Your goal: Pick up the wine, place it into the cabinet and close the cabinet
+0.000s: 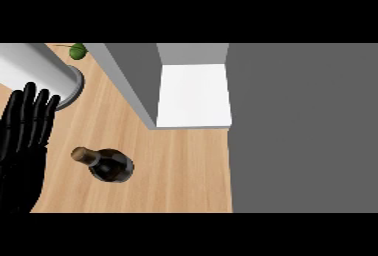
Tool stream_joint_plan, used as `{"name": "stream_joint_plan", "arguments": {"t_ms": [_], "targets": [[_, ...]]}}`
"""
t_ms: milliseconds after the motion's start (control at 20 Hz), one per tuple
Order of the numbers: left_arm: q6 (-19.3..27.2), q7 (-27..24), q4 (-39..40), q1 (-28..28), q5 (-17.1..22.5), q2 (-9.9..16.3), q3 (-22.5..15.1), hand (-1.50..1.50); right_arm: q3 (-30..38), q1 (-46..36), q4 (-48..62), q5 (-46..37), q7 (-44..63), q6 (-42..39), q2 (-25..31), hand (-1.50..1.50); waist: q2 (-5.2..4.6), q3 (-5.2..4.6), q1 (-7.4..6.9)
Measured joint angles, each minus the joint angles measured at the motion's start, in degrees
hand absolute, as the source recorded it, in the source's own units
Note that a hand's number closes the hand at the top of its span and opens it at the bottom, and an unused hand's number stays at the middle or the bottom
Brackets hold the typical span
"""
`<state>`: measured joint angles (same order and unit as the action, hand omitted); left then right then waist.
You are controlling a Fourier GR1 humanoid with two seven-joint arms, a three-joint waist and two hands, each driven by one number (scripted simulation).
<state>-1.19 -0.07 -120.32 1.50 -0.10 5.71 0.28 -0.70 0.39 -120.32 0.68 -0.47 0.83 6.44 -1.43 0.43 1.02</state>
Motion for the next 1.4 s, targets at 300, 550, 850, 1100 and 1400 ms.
{"name": "stream_joint_plan", "arguments": {"t_ms": [300, 550, 850, 1100, 1400], "targets": [[-13.56, -3.40, -0.72, 2.58, 7.86, 3.91, -6.78, -1.50, -0.39, 2.78, -1.74, 2.46, -0.30, -2.29, 0.28, -1.50, 1.34, -0.38, -0.11], [-23.29, 0.55, -0.77, 8.92, 20.91, 5.79, -13.74, -1.50, -4.93, 6.43, -4.85, 6.76, 4.02, -7.41, 1.71, -1.50, 1.56, -0.48, -0.31], [-27.91, 6.81, -9.45, 16.00, 34.37, 11.92, -13.16, -1.50, -5.05, 8.95, -12.62, 11.08, 11.35, -9.26, 3.90, -1.50, 1.62, -0.46, -0.97], [-26.88, 10.74, -12.62, 18.37, 38.10, 14.01, -11.81, -1.50, -5.28, 10.03, -16.47, 12.25, 15.41, -9.31, 3.86, -1.50, 1.58, -0.44, -1.10], [-26.17, 12.16, -13.16, 20.85, 39.39, 15.18, -10.39, -1.50, -4.69, 6.49, -17.47, 12.39, 20.84, -7.48, 4.12, -1.50, 1.59, -0.44, -1.25]]}}
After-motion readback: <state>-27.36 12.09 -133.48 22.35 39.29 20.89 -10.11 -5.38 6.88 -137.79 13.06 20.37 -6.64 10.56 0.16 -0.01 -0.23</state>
